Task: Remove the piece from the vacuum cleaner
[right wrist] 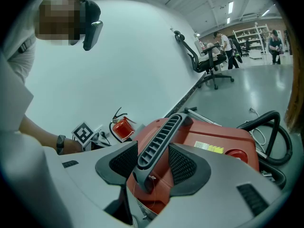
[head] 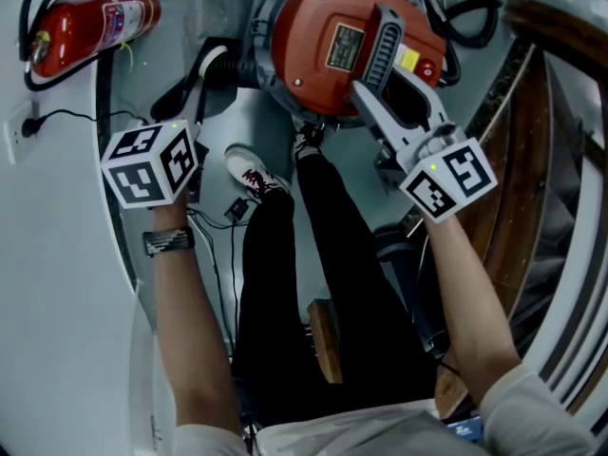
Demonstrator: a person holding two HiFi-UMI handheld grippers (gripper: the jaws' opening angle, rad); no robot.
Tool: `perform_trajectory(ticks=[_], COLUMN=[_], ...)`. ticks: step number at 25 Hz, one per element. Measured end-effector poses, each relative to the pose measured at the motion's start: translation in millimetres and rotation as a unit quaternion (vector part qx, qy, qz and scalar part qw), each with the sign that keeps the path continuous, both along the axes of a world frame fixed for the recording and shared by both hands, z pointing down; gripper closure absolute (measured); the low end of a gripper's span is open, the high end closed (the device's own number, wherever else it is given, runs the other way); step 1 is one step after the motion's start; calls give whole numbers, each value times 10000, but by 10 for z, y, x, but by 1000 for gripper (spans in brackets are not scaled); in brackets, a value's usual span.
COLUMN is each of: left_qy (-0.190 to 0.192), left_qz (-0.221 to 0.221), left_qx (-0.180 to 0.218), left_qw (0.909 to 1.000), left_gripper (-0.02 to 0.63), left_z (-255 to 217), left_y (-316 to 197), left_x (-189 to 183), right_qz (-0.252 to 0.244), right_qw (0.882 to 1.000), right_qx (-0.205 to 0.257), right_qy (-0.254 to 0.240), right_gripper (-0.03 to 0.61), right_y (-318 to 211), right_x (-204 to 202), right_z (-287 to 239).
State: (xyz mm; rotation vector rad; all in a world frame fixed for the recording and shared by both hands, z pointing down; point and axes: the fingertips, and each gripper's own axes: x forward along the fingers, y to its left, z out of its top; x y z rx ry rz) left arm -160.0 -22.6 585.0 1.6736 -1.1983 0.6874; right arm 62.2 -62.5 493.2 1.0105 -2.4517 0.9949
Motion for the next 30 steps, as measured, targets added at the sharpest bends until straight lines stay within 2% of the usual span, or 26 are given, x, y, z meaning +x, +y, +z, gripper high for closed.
perform_trajectory(ticks=[14, 30], left_qy=[36, -195], left_qz=[142, 477], left_qx=[53, 123], left_qw=[9999, 9986], left_gripper=[565, 566], left_z=[1, 2], left_y=[-1, -20], left_x=[8, -2], right_qz=[12, 16], right_qw=[10000, 10000], right_qx=[19, 24], right_qy=[4, 12], right_gripper=[370, 370], right_y=[-1, -2], right_x=[3, 3], right_z=[2, -1])
